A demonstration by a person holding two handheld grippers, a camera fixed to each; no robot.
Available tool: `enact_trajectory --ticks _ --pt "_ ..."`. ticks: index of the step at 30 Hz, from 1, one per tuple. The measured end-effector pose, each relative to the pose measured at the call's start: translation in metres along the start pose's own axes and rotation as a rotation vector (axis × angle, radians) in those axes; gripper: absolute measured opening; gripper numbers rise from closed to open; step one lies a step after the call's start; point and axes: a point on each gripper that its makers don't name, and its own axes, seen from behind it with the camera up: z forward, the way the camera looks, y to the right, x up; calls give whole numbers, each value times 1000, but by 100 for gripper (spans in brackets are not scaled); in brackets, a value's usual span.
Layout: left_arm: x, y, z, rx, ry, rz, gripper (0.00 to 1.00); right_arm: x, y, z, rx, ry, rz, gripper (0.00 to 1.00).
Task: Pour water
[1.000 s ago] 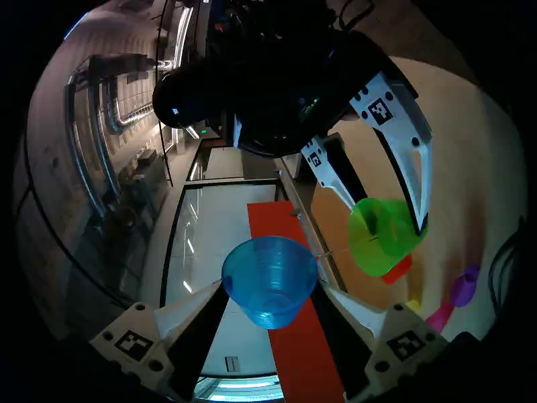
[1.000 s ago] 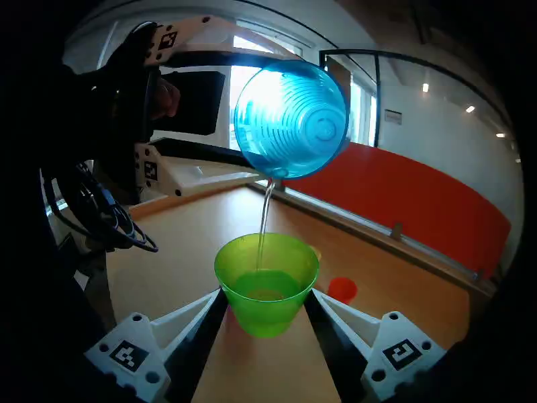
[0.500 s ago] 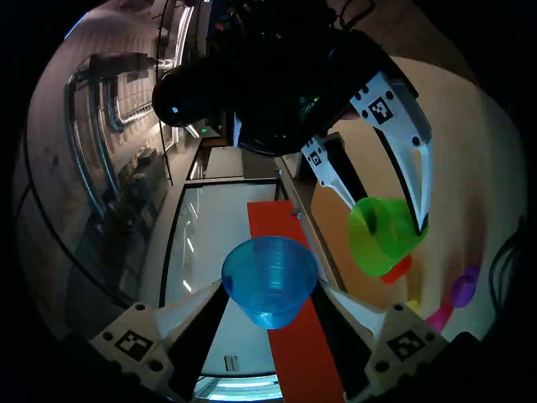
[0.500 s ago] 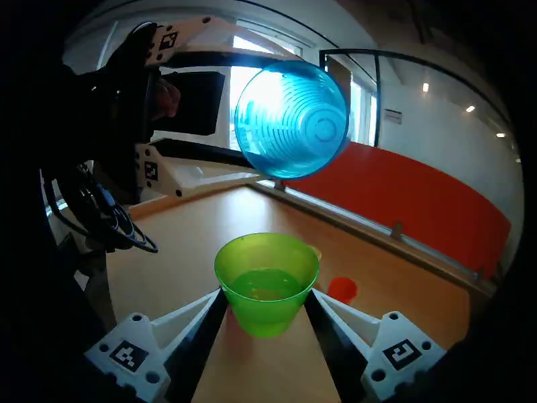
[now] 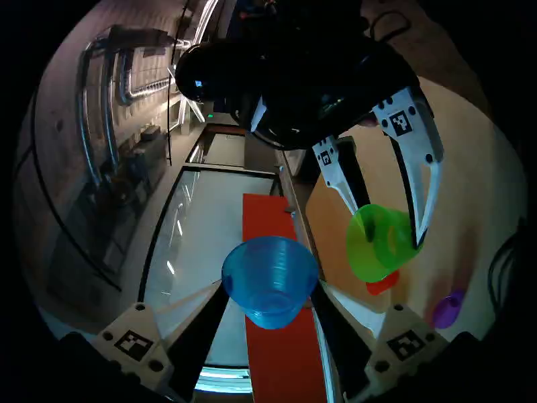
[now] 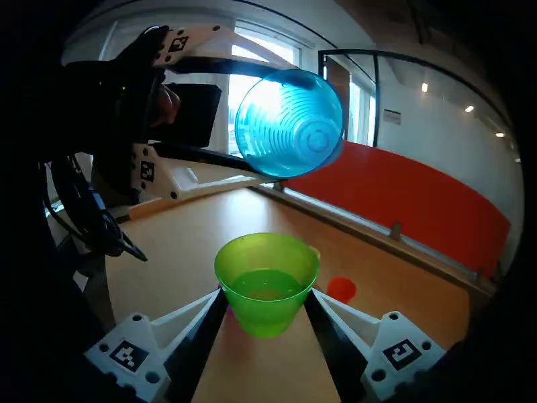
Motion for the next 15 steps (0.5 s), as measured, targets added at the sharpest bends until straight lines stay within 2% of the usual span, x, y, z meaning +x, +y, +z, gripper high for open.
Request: enact_trajectory --ticks 8,15 --pt "-12 4 1 -24 -34 -179 84 2 1 -1 -5 5 1 83" --pt "-17 5 4 -31 -50 -293 84 5 1 -1 -8 14 2 83"
